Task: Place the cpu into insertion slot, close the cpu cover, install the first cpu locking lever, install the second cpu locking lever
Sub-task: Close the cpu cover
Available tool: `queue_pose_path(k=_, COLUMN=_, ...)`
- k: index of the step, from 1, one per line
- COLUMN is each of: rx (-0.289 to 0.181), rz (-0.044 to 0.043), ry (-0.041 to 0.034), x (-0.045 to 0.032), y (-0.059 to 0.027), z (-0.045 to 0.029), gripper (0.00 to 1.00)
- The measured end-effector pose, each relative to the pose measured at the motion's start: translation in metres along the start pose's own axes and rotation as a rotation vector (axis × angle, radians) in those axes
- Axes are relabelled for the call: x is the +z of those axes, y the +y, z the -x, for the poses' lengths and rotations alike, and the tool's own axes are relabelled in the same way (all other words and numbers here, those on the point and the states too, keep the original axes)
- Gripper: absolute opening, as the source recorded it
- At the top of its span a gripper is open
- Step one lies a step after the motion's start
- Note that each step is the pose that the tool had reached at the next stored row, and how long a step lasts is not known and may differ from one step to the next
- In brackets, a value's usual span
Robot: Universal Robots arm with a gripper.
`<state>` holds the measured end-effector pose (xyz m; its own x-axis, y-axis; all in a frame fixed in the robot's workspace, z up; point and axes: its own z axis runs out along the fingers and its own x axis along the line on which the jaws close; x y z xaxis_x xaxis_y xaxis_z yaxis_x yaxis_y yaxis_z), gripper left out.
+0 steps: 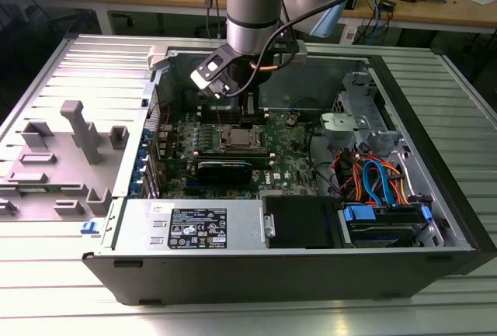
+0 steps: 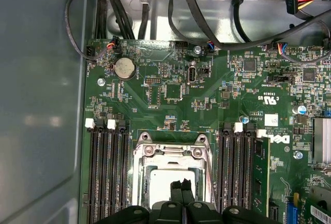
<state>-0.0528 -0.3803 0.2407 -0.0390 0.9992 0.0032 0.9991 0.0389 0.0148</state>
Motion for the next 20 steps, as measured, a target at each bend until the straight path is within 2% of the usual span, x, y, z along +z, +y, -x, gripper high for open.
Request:
queue_pose_path(k=10, rx=0.000, rz=0.0013, ry=0.0019, x=0.0022, y=-0.0149, z=-0.0006, gripper=0.11)
queue_pose_path(k=20, rx=-0.001, rz=0.0013, ry=0.0035, x=0.0118, y=-0.0288, z=-0.0010, gripper=0.11)
